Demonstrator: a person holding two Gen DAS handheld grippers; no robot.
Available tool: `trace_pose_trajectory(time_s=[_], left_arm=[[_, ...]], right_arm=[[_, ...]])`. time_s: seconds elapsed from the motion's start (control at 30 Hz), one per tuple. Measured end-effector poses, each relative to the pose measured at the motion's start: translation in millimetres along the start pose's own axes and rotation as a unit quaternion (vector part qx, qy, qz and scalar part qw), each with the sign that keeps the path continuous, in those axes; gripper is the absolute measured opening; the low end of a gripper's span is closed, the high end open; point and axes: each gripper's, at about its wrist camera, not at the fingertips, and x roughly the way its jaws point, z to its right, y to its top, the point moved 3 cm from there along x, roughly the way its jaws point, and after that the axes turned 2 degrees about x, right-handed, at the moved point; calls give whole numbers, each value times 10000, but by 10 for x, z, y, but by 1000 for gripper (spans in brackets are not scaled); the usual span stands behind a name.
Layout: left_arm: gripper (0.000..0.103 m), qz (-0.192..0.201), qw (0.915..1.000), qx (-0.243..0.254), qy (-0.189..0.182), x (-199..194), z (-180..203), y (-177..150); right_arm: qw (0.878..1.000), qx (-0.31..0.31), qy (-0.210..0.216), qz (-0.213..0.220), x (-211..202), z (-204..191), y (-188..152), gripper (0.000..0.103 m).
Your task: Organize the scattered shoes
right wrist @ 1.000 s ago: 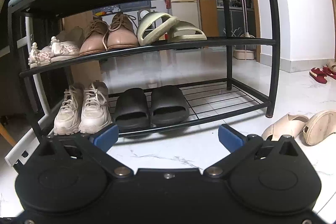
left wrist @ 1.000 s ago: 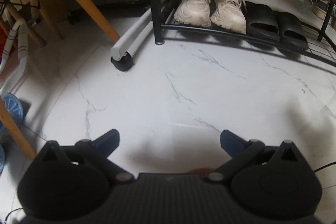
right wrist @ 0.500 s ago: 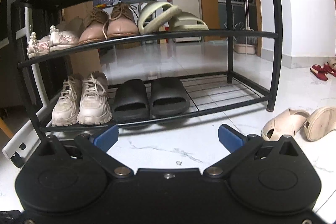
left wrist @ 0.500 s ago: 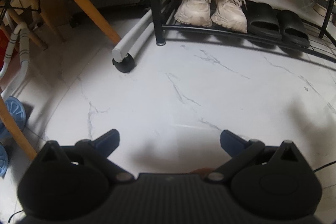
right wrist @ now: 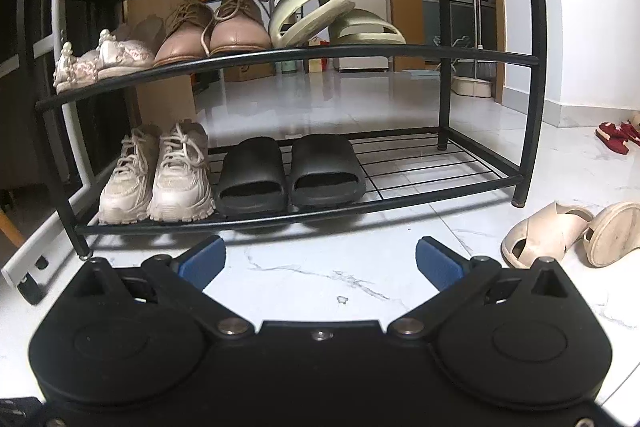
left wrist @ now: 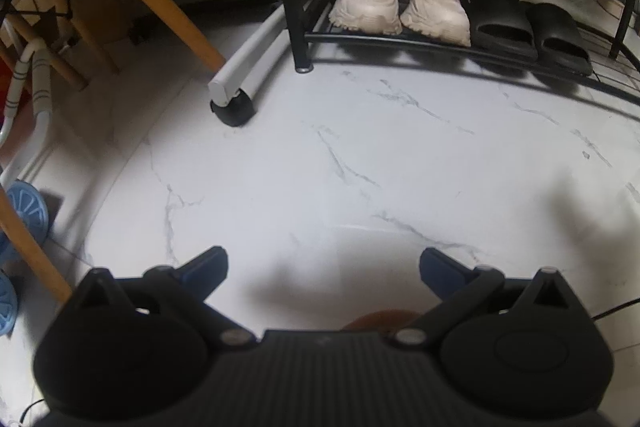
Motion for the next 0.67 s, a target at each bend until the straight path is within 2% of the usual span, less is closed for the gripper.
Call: trace_pose_trajectory(time_s=[0.37,0.67], left_arm=[[102,-74,10000,-5,-24,8,6,-18],[102,-121,9996,8,-263,32,1,-49]], right_arm=[[9999,-91,12,-67,32,-18,-30,103],[9998,-127,36,-160,55,-30,-56,103]])
